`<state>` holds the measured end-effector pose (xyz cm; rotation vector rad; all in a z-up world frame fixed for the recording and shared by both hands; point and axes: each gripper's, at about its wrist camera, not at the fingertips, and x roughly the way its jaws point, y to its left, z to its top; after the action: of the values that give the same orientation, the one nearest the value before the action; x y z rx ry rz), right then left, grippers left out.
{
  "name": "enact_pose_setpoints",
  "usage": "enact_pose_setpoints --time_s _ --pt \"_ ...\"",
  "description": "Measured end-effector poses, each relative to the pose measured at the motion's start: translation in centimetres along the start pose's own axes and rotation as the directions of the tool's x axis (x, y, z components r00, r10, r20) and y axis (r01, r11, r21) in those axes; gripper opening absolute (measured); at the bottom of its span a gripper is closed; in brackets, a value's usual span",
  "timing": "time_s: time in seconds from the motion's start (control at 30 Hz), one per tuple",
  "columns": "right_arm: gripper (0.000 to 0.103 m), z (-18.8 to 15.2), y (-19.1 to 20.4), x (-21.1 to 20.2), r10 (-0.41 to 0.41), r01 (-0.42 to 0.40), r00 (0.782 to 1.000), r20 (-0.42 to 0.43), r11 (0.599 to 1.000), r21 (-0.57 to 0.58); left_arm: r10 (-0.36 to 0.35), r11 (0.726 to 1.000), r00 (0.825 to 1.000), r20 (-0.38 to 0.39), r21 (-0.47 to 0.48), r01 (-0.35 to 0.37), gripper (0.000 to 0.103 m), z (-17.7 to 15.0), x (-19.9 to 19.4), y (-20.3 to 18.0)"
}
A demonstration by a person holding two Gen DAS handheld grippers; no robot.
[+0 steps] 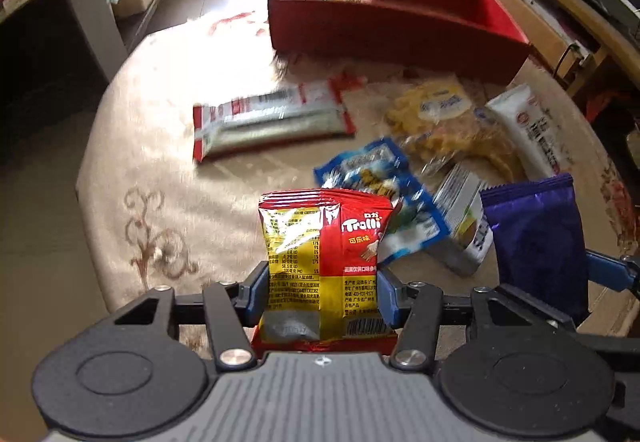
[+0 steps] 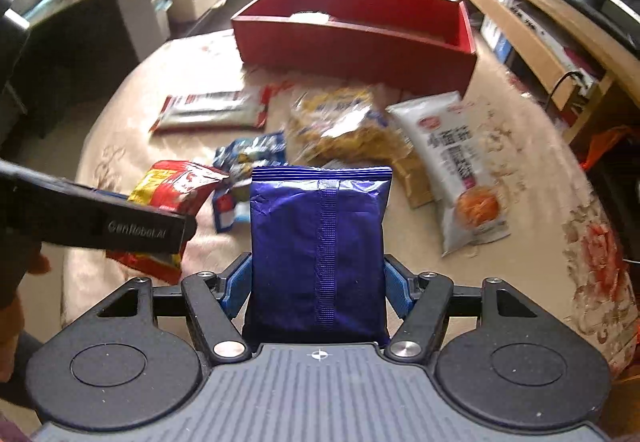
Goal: Organize snacks
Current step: 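Lift both packets and carry them toward the red box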
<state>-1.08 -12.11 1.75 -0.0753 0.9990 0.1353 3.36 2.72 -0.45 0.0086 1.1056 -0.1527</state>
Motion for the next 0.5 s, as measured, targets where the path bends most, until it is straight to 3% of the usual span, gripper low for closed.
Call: enact_pose_setpoints --time_s 0.5 --pt "0.073 5.3 -3.6 -1.1 -0.021 0.009 0.992 0.128 0.995 0.097 0.057 0.998 0.994 0.097 0.011 -0.058 0.05 7.0 -1.4 -1.2"
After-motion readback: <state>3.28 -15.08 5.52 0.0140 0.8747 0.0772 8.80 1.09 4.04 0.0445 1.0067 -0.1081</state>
